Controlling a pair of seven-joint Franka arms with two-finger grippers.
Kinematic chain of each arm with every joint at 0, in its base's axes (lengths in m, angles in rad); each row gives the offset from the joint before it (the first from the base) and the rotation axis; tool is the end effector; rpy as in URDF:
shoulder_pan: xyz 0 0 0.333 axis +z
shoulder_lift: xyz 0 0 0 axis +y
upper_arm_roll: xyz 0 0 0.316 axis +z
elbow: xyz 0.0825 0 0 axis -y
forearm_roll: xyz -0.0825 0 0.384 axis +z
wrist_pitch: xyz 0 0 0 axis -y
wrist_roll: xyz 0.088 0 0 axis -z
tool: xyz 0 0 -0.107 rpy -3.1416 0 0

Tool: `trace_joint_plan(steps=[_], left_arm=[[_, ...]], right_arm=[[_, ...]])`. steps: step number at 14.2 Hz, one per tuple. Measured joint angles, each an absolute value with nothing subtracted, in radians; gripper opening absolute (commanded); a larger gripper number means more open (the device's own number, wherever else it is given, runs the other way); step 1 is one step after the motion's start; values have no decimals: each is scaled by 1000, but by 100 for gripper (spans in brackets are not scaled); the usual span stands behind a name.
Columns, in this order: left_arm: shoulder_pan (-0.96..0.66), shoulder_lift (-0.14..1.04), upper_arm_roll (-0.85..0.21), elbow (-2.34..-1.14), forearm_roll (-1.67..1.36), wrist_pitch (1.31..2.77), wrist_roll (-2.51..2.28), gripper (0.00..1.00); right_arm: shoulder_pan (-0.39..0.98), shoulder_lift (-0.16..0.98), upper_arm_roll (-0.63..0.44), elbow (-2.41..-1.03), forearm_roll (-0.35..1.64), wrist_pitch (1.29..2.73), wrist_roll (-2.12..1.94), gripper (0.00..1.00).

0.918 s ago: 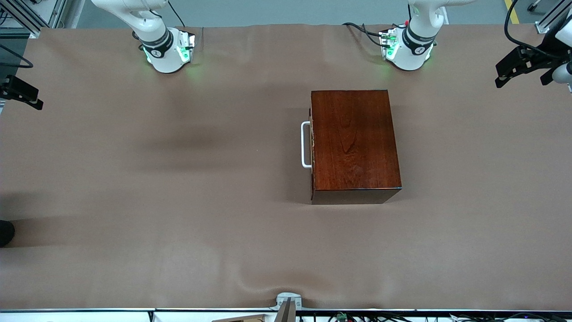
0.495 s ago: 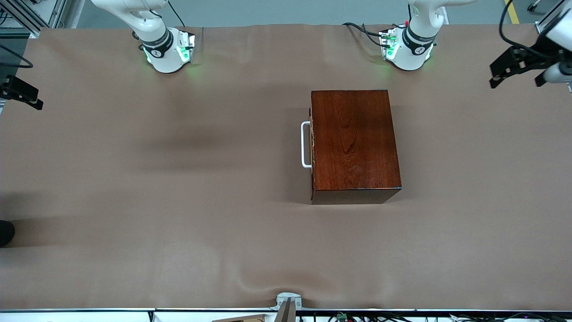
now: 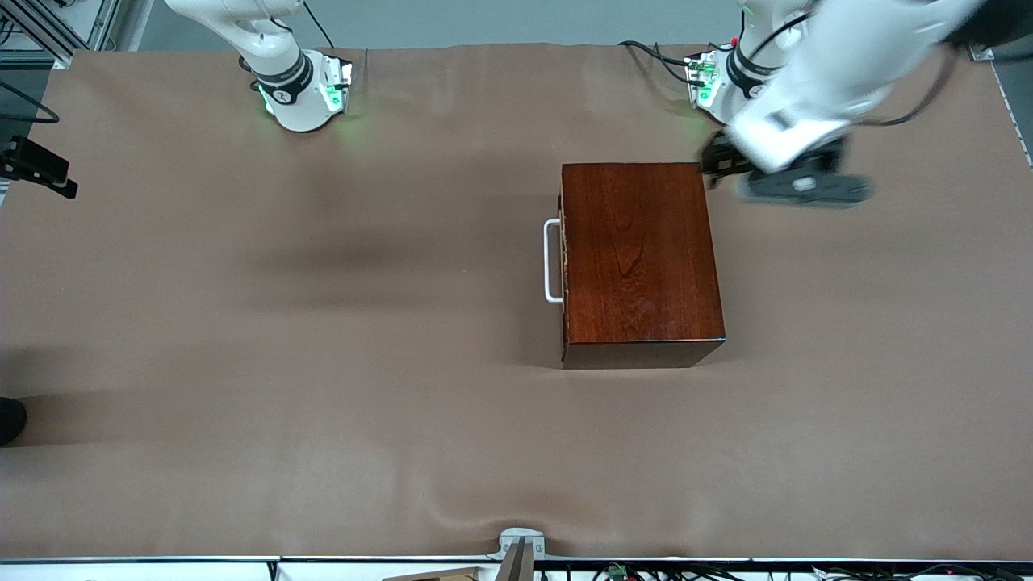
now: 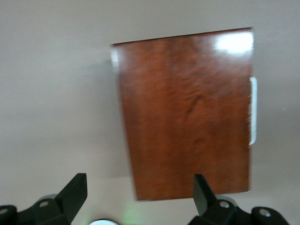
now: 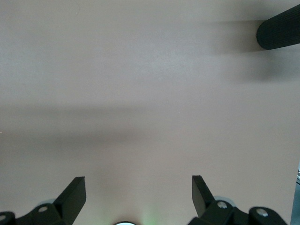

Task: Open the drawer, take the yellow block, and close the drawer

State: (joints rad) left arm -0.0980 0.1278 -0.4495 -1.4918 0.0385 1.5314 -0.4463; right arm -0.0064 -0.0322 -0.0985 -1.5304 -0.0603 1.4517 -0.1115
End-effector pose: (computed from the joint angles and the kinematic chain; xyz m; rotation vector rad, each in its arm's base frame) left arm 0.5098 -0.2868 0.5921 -3.1145 0.1559 0.1162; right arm 0.5285 -0.0637 0.6508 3.0890 0.0015 -0.0811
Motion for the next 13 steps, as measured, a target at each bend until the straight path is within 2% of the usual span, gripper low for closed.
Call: trace_joint_plan(steps=[3, 7, 9, 13], left_arm=[[-259, 287, -451, -1395, 112, 1604, -625, 100], [-446, 460, -406, -1326, 182, 1740, -853, 100], [-566, 530, -312, -1285, 188, 1773, -937, 100], [-840, 646, -57, -1208, 189, 1796, -984, 100]], right_arm=[[-6, -32, -99, -1530, -60, 1452, -111, 100], [-6, -32, -99, -1530, -60, 1452, -111, 100], [-6, -32, -99, -1530, -60, 1452, -111, 100], [-6, -32, -99, -1530, -60, 1452, -111, 100]])
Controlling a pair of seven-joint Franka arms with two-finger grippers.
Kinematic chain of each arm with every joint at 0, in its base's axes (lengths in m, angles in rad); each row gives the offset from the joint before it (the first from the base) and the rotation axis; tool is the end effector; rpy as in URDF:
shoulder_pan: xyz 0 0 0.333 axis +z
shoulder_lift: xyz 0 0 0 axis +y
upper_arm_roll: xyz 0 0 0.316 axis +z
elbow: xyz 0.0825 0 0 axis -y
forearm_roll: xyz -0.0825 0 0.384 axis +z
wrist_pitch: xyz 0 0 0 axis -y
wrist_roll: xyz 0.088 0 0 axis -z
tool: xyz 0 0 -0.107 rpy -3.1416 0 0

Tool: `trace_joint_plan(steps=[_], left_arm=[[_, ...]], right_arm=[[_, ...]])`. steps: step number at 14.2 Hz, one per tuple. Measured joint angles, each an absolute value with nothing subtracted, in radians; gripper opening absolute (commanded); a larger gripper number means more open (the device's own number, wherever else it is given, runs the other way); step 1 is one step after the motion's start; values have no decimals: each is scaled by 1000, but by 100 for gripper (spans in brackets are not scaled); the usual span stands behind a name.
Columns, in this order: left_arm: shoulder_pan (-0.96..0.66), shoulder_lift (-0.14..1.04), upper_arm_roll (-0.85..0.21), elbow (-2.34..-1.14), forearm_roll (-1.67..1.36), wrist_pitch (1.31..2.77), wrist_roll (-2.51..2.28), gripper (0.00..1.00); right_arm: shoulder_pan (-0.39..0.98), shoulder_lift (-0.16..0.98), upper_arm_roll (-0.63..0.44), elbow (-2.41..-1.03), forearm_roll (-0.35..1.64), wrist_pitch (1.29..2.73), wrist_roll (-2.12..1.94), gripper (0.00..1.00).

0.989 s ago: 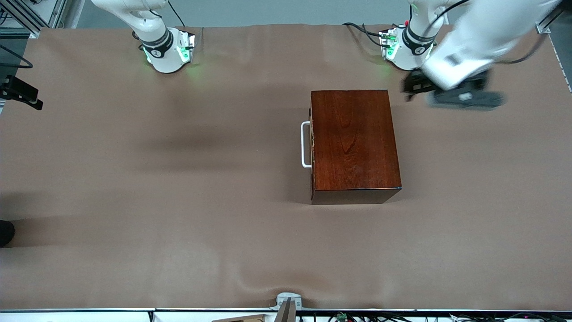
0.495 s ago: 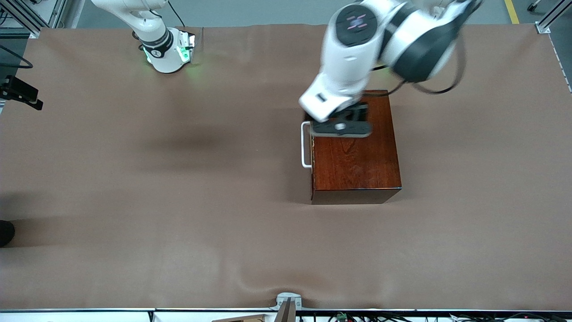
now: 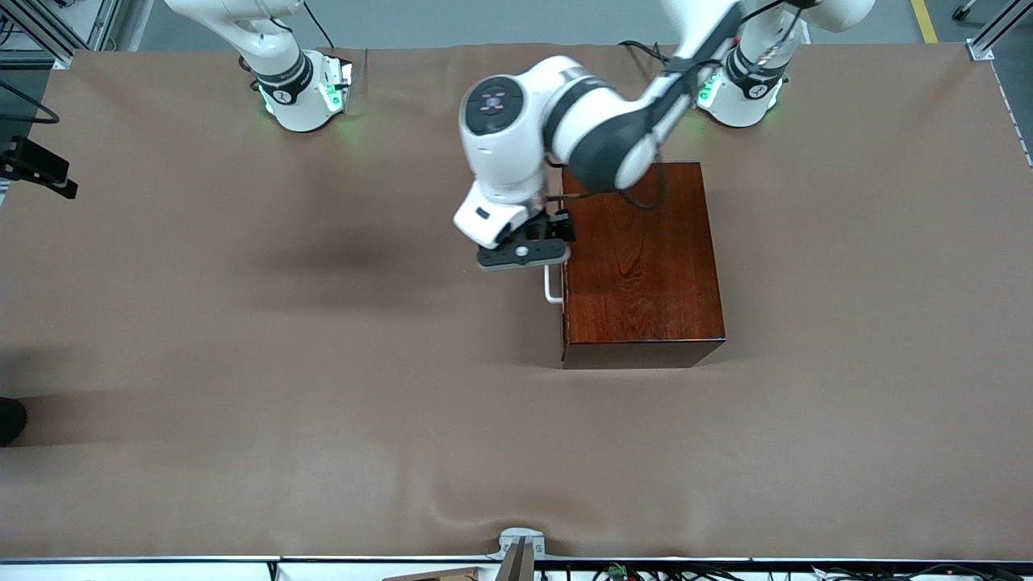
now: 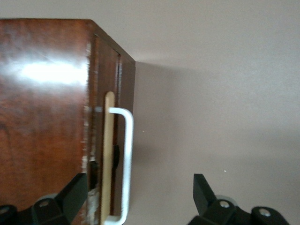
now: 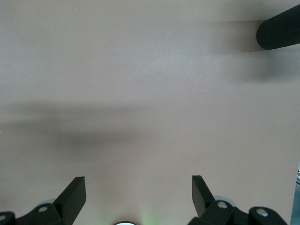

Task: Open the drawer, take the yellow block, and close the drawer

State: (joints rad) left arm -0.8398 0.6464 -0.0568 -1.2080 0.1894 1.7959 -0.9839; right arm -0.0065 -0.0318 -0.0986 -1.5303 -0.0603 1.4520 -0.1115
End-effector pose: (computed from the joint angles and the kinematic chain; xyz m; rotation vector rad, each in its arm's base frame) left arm 0.4762 -0.5535 0.3968 -3.0037 -0.0752 -0.1299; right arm 0.5286 -0.0638 0.6506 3.0890 0.0012 -0.0812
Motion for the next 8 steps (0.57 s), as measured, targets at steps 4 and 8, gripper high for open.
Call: trace_joint_plan(steps=[4, 8], left_arm=[[-911, 720, -2, -1181, 189, 1815, -1001, 100], [-916, 752, 3, -1180, 190, 1805, -1001, 100]], right_arm=[[-6, -32, -99, -1530, -60, 1452, -111, 100], [-6, -32, -99, -1530, -60, 1452, -111, 100]])
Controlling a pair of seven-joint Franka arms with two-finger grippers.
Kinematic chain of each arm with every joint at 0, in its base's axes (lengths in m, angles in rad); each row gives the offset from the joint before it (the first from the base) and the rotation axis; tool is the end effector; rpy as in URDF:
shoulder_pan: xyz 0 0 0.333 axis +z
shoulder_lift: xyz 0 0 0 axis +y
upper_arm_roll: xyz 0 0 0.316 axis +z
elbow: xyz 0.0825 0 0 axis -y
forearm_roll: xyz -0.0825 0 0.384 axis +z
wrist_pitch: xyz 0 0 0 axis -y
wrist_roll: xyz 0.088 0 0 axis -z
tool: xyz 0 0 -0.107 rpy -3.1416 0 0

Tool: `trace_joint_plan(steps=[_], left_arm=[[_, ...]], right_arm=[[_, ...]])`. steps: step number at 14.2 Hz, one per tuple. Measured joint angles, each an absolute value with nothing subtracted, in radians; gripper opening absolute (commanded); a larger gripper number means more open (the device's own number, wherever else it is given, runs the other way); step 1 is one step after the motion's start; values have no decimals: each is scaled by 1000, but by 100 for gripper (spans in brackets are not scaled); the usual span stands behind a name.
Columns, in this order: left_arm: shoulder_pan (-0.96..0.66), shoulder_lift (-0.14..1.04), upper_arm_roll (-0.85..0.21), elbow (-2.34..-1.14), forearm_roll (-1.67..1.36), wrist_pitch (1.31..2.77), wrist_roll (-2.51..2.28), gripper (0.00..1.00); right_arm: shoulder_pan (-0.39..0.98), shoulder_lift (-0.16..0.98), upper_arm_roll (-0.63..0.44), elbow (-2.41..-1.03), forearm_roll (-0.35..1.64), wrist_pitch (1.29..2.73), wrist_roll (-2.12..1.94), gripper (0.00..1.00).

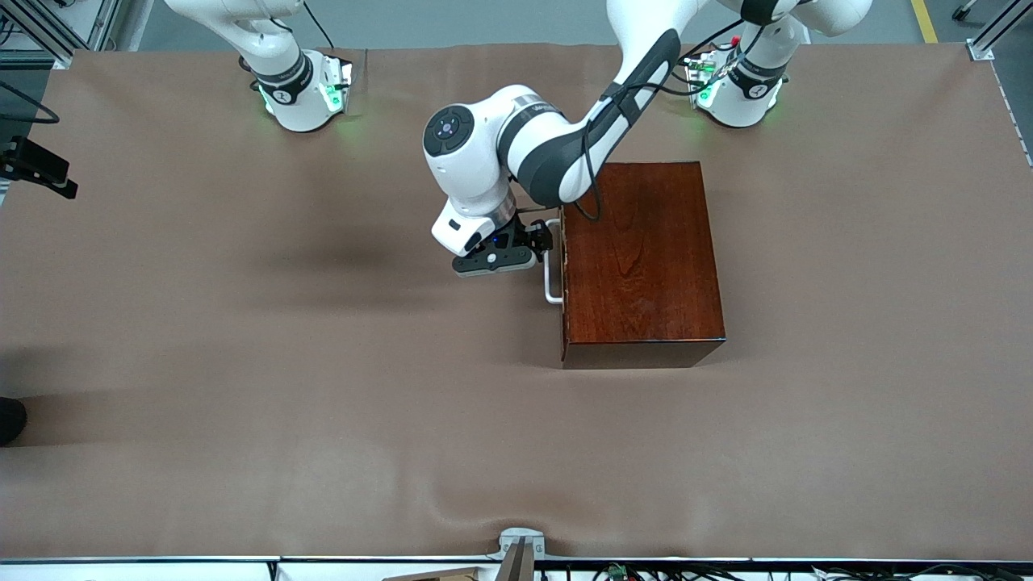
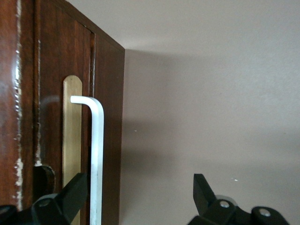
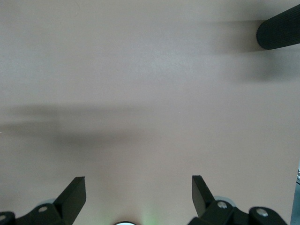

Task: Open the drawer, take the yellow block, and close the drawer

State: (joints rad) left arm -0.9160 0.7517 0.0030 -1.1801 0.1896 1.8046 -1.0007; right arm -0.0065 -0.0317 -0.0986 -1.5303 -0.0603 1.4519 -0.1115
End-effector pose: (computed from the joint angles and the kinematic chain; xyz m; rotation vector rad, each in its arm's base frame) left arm 0.4636 -0.5753 0.3332 -2.9298 -0.0457 -0.1132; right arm 0.5287 -0.0638 0.6506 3.0890 0.0012 -0.0815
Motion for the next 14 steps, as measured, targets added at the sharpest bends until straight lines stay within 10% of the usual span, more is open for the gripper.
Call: trace_joint_plan(steps=[14], left_arm=[[-934, 810, 5, -1181, 191, 1735, -1001, 100]], right_arm=[[-6, -32, -99, -1530, -60, 1452, -111, 100]])
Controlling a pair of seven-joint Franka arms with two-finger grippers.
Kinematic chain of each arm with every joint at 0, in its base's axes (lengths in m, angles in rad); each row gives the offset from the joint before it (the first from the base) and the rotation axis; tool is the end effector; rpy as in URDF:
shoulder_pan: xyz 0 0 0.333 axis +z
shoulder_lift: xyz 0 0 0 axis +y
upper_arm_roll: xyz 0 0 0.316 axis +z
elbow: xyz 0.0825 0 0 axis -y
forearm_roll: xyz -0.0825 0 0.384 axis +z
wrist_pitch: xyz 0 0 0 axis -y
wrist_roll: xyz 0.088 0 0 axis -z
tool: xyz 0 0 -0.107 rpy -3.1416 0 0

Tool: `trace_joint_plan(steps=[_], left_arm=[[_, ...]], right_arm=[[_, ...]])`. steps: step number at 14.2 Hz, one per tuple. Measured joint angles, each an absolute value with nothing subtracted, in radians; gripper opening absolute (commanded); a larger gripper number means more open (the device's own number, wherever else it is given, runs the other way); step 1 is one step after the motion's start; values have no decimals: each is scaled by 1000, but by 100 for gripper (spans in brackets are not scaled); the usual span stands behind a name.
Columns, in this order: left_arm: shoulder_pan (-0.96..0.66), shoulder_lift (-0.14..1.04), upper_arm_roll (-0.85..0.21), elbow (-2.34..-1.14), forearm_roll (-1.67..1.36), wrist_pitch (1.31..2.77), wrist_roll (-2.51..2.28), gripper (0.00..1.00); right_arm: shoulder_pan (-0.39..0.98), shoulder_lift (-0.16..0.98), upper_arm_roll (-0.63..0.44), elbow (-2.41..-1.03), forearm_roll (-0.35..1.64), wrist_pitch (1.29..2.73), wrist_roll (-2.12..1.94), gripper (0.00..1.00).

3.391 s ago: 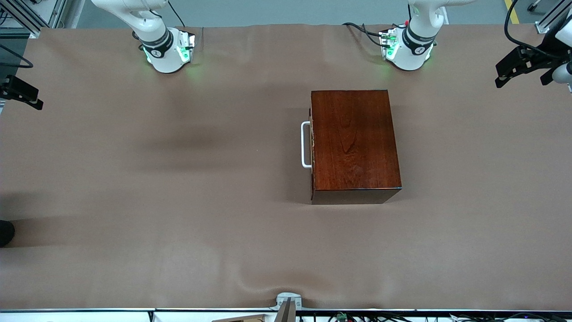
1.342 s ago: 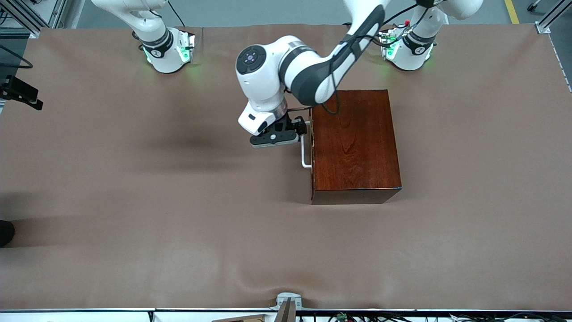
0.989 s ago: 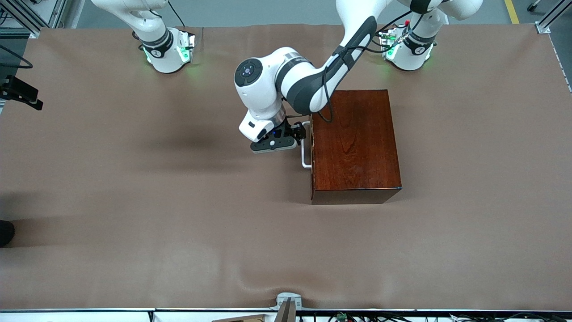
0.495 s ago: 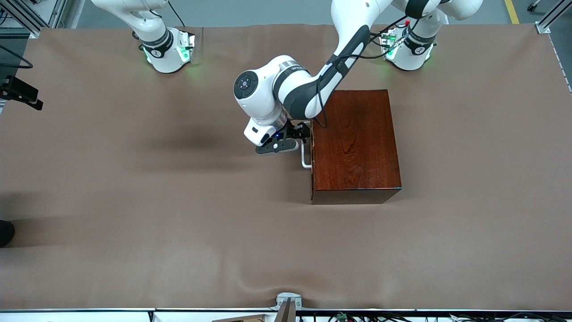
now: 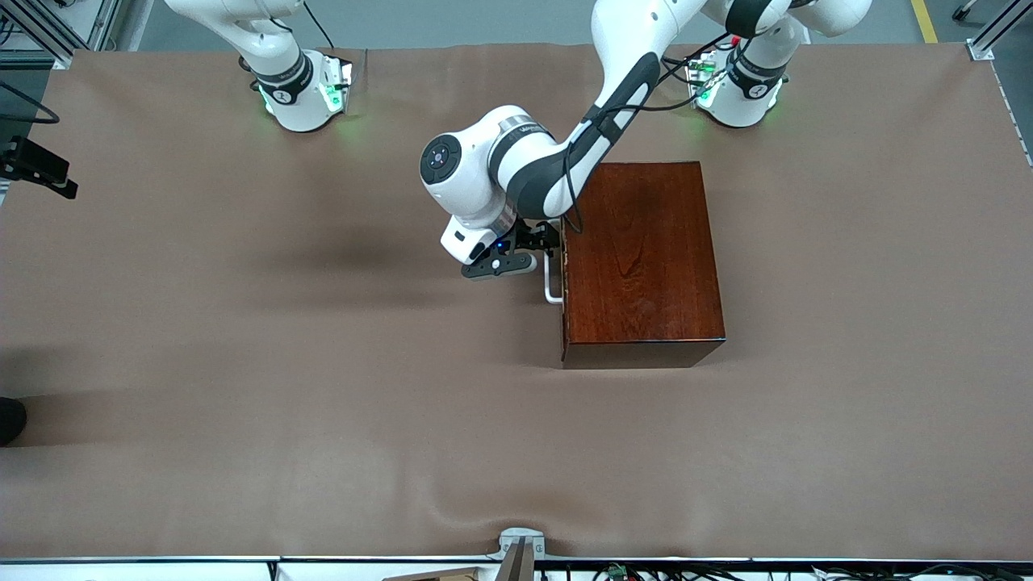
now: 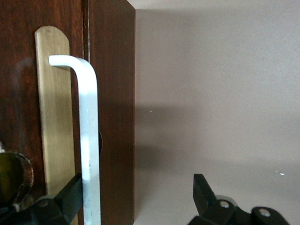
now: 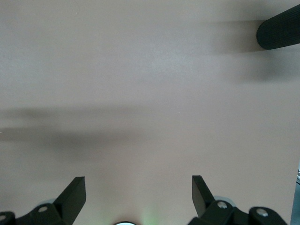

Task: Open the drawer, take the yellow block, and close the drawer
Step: 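Pull the drawer handle outward with the left gripper to open the drawer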

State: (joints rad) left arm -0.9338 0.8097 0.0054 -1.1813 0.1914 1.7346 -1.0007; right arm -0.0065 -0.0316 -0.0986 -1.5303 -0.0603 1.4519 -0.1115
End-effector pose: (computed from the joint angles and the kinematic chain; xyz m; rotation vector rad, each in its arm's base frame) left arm 0.4496 -0.5736 0.2857 -2.8244 -0.0218 -0.0125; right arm 0.5287 -0.0638 0.6505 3.0890 0.0012 -0.0816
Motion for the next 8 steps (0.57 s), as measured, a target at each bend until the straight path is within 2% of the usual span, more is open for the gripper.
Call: trace_joint_plan(steps=[8], left_arm=[[-944, 810, -1, -1181, 186, 1833, -1074, 100]], right_arm=[[-6, -32, -98, -1530, -60, 1452, -111, 100]])
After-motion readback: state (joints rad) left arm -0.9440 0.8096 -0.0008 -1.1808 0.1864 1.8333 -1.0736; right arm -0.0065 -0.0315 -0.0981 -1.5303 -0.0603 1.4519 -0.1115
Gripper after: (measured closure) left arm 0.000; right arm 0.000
